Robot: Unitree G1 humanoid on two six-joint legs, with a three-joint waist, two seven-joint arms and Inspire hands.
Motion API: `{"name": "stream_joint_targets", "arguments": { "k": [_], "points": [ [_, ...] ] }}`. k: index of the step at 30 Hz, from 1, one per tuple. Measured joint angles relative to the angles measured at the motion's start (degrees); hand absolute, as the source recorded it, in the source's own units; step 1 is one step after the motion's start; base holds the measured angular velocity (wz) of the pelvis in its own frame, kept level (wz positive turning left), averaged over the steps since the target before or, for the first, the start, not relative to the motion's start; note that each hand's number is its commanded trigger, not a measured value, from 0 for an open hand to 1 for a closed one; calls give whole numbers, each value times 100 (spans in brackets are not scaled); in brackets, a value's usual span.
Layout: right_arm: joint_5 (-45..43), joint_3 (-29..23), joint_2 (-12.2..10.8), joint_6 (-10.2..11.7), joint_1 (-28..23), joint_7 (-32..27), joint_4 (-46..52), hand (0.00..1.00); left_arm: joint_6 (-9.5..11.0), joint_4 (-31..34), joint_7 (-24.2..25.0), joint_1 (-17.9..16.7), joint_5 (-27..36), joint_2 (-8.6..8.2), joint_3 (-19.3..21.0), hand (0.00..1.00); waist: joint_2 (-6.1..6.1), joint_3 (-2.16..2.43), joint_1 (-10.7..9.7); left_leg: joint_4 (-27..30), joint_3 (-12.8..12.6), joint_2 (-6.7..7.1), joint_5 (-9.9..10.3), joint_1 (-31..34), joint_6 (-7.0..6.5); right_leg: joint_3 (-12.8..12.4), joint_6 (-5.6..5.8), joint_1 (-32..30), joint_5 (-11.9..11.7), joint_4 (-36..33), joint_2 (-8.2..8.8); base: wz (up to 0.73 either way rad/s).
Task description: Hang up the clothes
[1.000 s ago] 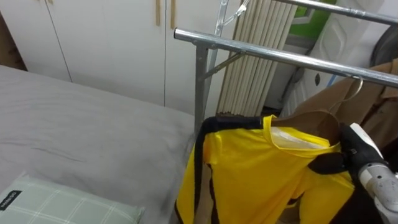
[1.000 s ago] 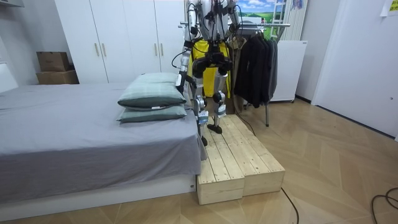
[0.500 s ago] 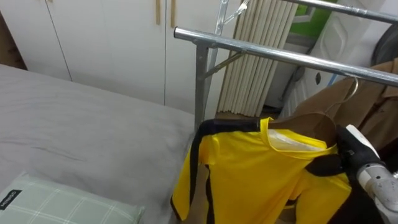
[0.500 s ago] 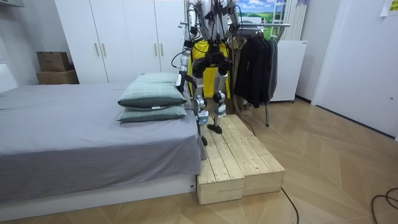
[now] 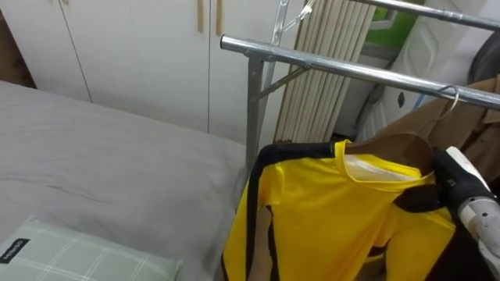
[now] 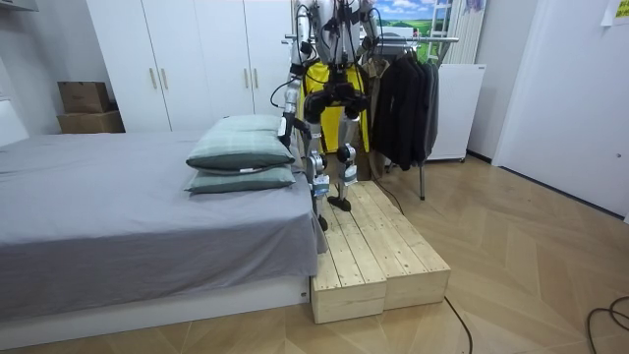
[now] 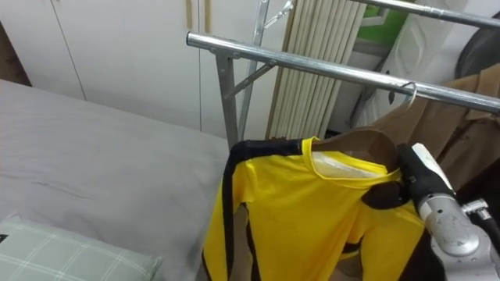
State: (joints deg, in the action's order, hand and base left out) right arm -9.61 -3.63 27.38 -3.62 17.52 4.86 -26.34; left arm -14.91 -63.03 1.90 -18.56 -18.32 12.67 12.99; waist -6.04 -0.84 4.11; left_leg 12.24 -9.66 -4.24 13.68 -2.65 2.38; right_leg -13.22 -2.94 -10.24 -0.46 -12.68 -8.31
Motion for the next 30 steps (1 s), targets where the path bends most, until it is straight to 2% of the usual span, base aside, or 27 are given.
{"name": "stream_joint_targets", "arguments": {
  "k": [7, 10, 14, 23, 30],
  "points": [
    [-2, 22, 0, -56, 362, -170, -5, 100, -1, 4, 1, 22, -45, 4, -17, 0, 4, 2, 59, 7, 56, 16, 1, 12, -5, -22, 46, -11, 30, -7, -18, -2],
    [-9, 97, -1, -94, 604, -281, -52, 100, -1, 20, -17, 29, -46, 7, -21, 0, 3, 3, 85, 15, 249, 74, 5, 23, -16, -11, 39, -5, 25, -9, -19, 2],
    [-188, 262, -2, -145, 825, -313, -160, 100, -2, 68, -99, 25, -46, 4, -90, 0, -6, 6, 92, 43, 332, 87, 8, 57, -22, 34, 38, -6, 26, -4, -7, 7],
    [-109, 471, 0, -150, 953, -269, -187, 100, -2, 89, -111, 25, -36, 3, -98, 0, -38, 18, 153, 42, 373, 91, 12, 50, -29, 65, -12, 21, -6, -2, 9, 2],
    [275, 482, -3, -149, 1001, 168, -695, 100, 2, 93, -133, 69, -40, 4, -97, 0, -38, 17, 278, 34, 373, 91, 15, 18, -32, 81, -14, 33, 3, -4, 15, 0]
  ]
}}
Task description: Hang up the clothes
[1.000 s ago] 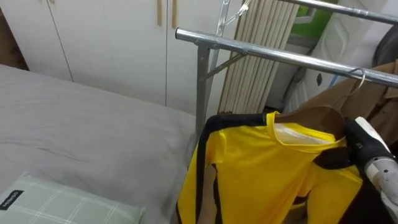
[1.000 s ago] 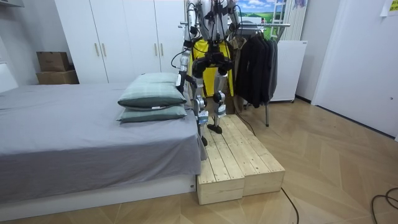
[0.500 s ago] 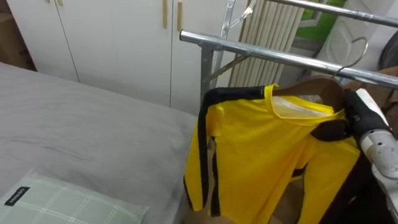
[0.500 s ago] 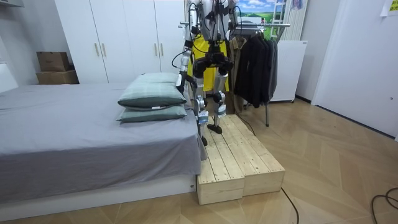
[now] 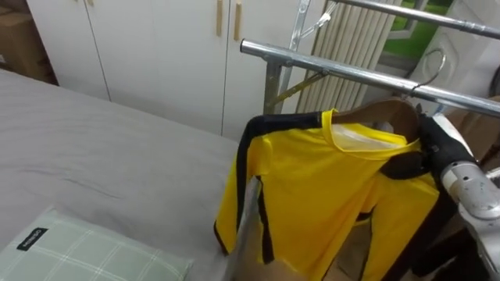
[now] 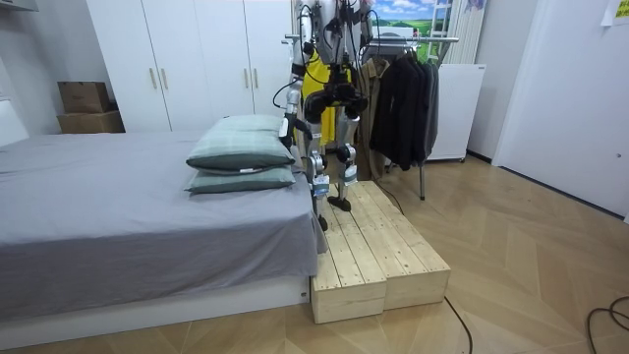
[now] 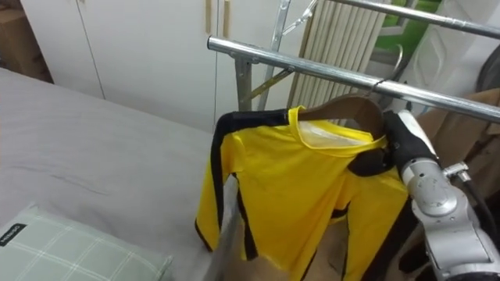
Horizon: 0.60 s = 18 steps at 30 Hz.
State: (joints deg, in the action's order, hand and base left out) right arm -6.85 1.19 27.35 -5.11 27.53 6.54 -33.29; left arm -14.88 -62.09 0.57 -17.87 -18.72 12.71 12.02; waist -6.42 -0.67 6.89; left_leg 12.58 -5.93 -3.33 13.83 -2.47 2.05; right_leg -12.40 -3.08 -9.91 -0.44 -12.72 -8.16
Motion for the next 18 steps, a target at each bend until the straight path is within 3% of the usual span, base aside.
{"name": "stream_joint_targets", "arguments": {
  "k": [12, 18],
  "points": [
    [980, 148, 1, 3, 404, 765, -1407, 100, -3, 21, 2, 35, -24, 28, 17, 0, -24, -20, -4, 8, 35, 0, 2, 31, -4, 23, 25, -4, 20, 16, 11, 0],
    [1360, 146, 1, 3, 464, 1120, -1547, 100, -20, 141, 4, 35, -104, 32, 66, 0, -25, -22, 4, 18, 125, 1, 2, 52, -4, 93, 15, -3, 24, 65, 24, 6]
  ]
}}
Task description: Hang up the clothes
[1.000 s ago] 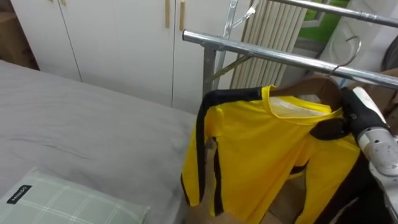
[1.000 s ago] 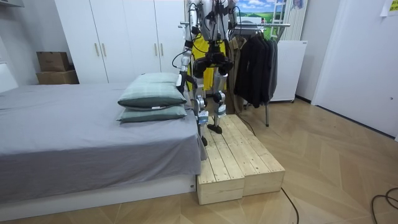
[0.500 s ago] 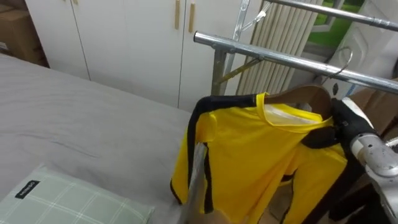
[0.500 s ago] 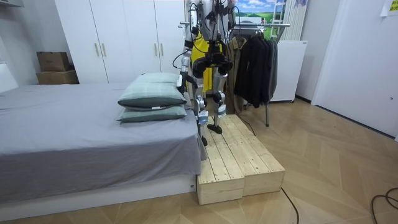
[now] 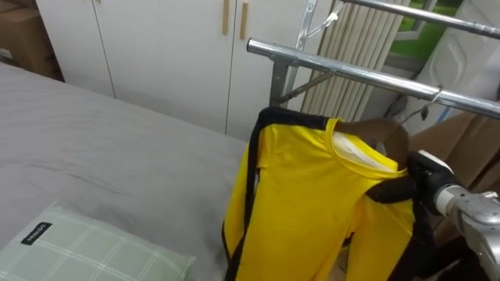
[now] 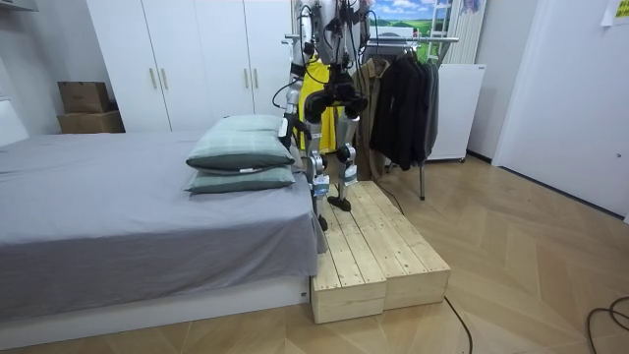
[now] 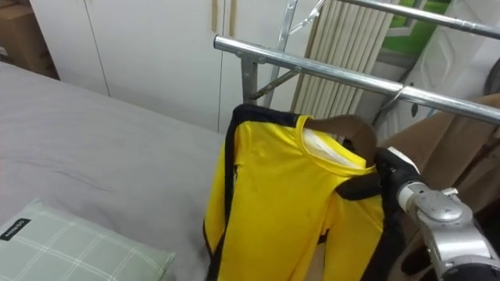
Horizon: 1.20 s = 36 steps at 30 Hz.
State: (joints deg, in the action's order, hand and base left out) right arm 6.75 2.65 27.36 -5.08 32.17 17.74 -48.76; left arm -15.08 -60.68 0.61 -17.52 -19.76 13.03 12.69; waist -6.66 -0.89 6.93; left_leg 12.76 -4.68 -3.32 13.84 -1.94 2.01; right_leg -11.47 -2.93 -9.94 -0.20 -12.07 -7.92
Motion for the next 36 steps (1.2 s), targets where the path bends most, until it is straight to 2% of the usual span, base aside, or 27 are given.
{"name": "stream_joint_targets", "arguments": {
  "k": [5, 7, 11, 15, 20, 32, 33, 34, 35, 36],
  "points": [
    [129, -1, 0, 4, 35, 171, -273, 100, 0, 72, -16, 0, 3, 3, 17, 0, -2, -2, 15, 9, 106, -1, -3, 23, 4, 82, -49, 6, -16, 22, 8, 8],
    [228, -1, -2, 5, 46, 243, -415, 100, -3, 109, -17, 6, 3, 9, 16, 0, 2, -16, 19, 16, 140, -1, -3, 26, 5, 91, -49, 19, -15, 32, 7, 5],
    [247, 0, -2, 19, 84, 306, -547, 100, -3, 139, -14, 17, 3, 24, 7, 0, -2, -49, 16, 53, 179, 2, 3, 41, 2, 98, 0, 38, 35, 31, 13, 3],
    [247, 10, -2, 23, 170, 311, -689, 100, -3, 180, 0, 17, 3, 47, -52, 0, -17, -57, 23, 82, 195, 14, 9, 88, -11, 66, 9, 38, 33, 35, 15, 1],
    [241, 10, -1, 24, 170, 305, -690, 100, -3, 181, 12, 16, 2, 48, -66, 0, -18, -56, 26, 88, 183, 18, 26, 91, -42, 47, 22, 36, 24, 46, 12, 0],
    [229, 8, 1, 32, 170, 326, -685, 100, -2, 180, 26, 15, -1, 47, -60, 0, -5, -46, 29, 97, 173, 18, 12, 68, -14, 125, -14, 31, -6, 33, 31, 0],
    [229, 8, 1, 32, 169, 339, -682, 73, -2, 180, 26, 16, -1, 47, -61, 0, -2, -44, 29, 99, 172, 17, 11, 67, -13, 125, -16, 31, -8, 33, 29, 0],
    [229, 8, 1, 31, 170, 345, -678, 61, -3, 181, 26, 16, -1, 47, -61, 0, -1, -43, 29, 100, 170, 17, 11, 67, -13, 125, -17, 30, -9, 33, 28, 0],
    [228, 9, 3, 31, 170, 355, -670, 0, -3, 181, 26, 16, -2, 47, -61, 0, 1, -41, 31, 98, 163, 15, 10, 67, -12, 123, -17, 29, -9, 33, 27, 0],
    [228, 9, 6, 31, 170, 352, -669, 0, -2, 181, 26, 16, -1, 47, -59, 0, 5, -38, 46, 95, 153, 14, 8, 64, -8, 115, -21, 28, -15, 33, 26, -3]
  ]
}}
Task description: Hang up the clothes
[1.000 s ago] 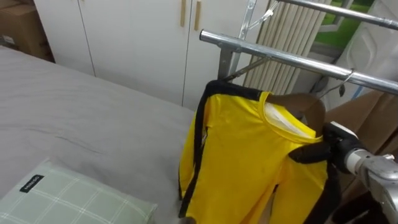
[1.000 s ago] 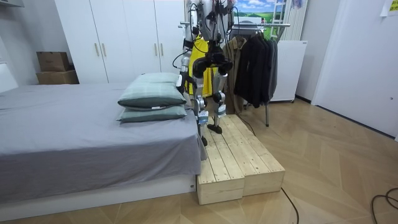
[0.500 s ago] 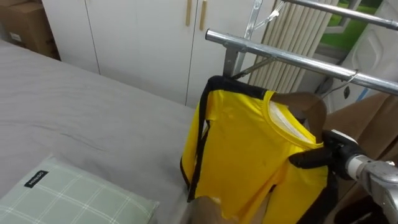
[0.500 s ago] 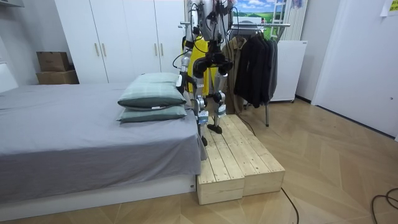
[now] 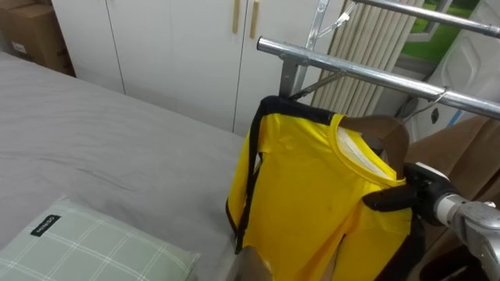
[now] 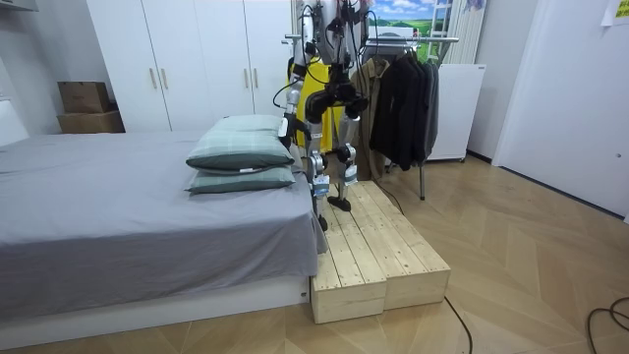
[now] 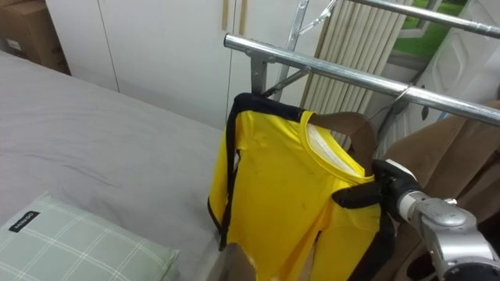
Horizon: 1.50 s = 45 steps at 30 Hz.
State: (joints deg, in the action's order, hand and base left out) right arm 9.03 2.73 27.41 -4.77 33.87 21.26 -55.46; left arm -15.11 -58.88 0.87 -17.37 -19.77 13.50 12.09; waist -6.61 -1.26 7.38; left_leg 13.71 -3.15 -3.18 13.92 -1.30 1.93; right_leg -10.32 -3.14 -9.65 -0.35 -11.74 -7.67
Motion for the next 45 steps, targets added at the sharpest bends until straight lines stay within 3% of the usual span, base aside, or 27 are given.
{"name": "stream_joint_targets", "arguments": {
  "k": [15, 20, 26, 45],
  "points": [
    [-134, 0, 3, -4, 83, -197, 38, 0, -29, -25, -17, -1, 2, -11, -4, 0, 14, 19, 39, -21, -51, -14, -20, -92, 30, -37, -32, 73, -40, -4, -15, -1],
    [-417, -13, 3, -4, 149, -199, 167, 0, -37, -25, 7, -1, 3, -11, 11, 0, 19, 22, 25, -16, -66, -14, -24, -84, 37, -44, 8, 88, -26, 0, -14, 0],
    [-513, -18, 4, -2, 154, -182, 509, 0, -36, -85, 111, 0, 3, -11, 10, 0, 86, 78, 23, -23, -69, -16, -32, -113, 36, -45, 6, 96, -29, -9, -16, 0],
    [-511, -75, 4, -2, 154, -188, 579, 0, -36, -106, 170, 0, 7, -11, 8, 0, 80, 74, 20, -35, -72, -14, -26, -121, 25, -69, 14, 116, -23, -7, -23, 0]
  ]
}}
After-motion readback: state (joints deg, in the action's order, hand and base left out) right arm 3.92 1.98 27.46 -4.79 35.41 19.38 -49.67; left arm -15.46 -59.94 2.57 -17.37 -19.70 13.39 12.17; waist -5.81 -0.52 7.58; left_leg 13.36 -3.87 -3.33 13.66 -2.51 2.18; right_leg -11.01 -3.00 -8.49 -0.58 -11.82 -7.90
